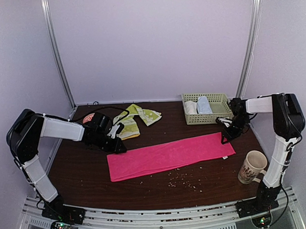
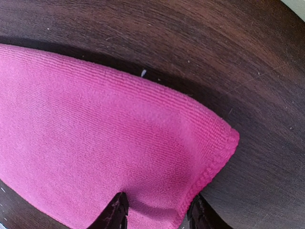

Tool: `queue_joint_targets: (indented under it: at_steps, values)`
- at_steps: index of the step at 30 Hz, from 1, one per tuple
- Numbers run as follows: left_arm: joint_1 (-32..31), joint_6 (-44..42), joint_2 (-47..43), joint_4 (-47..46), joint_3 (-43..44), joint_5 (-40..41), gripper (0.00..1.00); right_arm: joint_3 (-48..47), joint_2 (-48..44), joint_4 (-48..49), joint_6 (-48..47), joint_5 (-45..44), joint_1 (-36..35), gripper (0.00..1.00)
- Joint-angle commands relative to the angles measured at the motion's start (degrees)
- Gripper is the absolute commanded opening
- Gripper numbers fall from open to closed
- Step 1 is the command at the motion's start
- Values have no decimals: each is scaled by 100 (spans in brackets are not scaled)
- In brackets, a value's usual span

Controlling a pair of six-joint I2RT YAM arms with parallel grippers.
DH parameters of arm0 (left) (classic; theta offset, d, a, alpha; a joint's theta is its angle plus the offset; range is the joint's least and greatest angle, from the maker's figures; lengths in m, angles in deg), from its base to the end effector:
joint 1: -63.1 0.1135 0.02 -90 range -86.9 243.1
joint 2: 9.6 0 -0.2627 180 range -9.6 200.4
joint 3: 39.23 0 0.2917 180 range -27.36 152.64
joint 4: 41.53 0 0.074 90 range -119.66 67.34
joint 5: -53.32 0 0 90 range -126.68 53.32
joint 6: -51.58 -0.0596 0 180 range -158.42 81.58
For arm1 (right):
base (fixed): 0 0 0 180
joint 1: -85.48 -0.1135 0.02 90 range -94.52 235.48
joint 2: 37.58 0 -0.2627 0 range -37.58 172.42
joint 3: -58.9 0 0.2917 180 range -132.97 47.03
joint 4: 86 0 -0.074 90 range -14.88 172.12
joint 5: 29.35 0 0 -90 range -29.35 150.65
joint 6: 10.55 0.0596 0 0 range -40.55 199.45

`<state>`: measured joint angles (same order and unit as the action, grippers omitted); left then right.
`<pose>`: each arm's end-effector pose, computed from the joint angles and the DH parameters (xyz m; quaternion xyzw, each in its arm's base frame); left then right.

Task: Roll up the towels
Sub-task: Pick up the towel from the center of the board.

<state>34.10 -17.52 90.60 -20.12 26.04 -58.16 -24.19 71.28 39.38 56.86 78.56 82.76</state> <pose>0.3195 -0.2021 0.0973 0.1202 0.9342 -0.2817 0.1827 0.3881 0.0368 0.1064 -0.2284 0.9576 0.1385 0.1083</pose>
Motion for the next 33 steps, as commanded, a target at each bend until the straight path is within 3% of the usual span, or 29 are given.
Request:
queue_joint_targets:
  at_steps: [1,10,17,20,28,33]
  values:
    - [-32,-5,-130,-66,-72,112,15,86,172,77,64,-13,-132,42]
    - [-36,-33,-64,-71,-14,109,15,177,21,133,134,7,-133,45]
    - [-33,-3,-211,-60,-81,335,15,211,234,259,170,55,-291,37]
    - [-30,-16,-261,-25,-103,396,15,295,224,446,201,-151,-412,32]
    - [-30,28,-242,-31,-99,447,14,463,246,671,420,-1683,-775,28]
    - [-34,23,-242,-6,-70,460,14,369,47,524,437,-1615,-469,17]
